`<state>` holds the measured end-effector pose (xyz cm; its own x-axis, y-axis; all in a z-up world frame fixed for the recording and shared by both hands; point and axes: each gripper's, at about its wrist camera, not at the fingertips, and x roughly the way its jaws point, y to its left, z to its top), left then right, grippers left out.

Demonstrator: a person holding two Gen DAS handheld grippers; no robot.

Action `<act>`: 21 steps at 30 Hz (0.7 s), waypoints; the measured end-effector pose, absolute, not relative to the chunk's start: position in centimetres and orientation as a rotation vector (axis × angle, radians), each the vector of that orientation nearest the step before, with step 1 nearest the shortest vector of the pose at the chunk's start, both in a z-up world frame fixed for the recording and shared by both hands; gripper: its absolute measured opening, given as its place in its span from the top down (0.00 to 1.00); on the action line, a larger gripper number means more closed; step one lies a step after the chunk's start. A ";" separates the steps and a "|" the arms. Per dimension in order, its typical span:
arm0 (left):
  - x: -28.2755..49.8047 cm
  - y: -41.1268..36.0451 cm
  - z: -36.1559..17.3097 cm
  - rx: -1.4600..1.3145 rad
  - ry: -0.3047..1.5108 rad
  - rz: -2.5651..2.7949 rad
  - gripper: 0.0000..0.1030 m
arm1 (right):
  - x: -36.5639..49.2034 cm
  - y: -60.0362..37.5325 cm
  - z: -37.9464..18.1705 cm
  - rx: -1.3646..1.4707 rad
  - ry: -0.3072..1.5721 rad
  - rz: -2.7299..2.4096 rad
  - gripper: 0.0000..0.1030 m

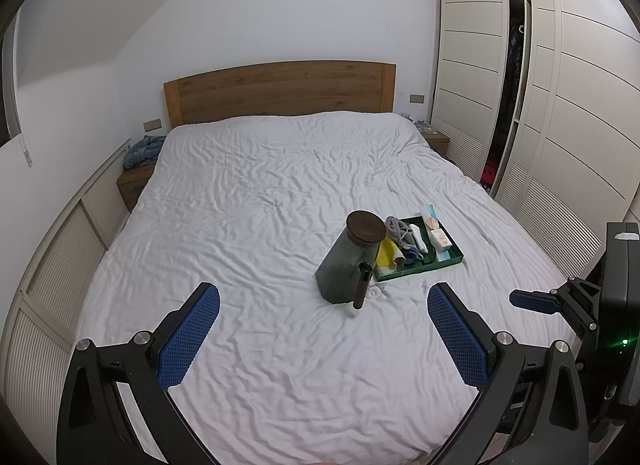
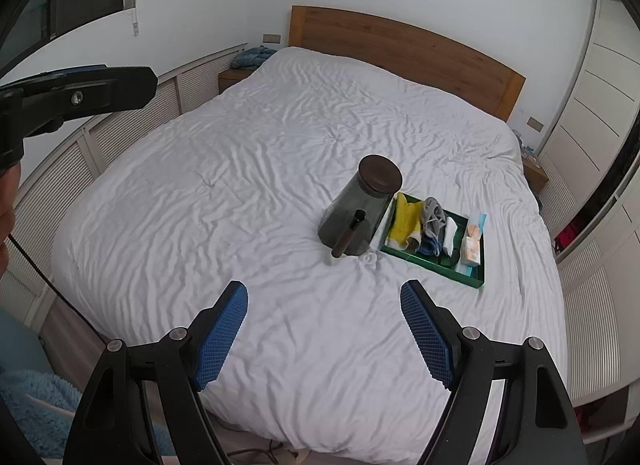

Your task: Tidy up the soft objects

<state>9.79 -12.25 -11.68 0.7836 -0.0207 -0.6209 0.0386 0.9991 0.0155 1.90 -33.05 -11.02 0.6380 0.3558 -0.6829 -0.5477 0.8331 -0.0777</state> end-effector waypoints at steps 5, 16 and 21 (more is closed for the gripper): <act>9.7 -12.2 -11.7 0.025 0.668 -0.032 0.01 | 1.7 -33.0 -11.0 -0.291 0.708 0.524 0.23; 9.7 -12.3 -11.7 0.026 0.670 -0.032 0.01 | 0.7 -33.1 -10.5 -0.306 0.702 0.539 0.23; 9.6 -12.2 -11.7 0.025 0.670 -0.031 0.01 | 0.9 -33.2 -10.2 -0.309 0.703 0.545 0.23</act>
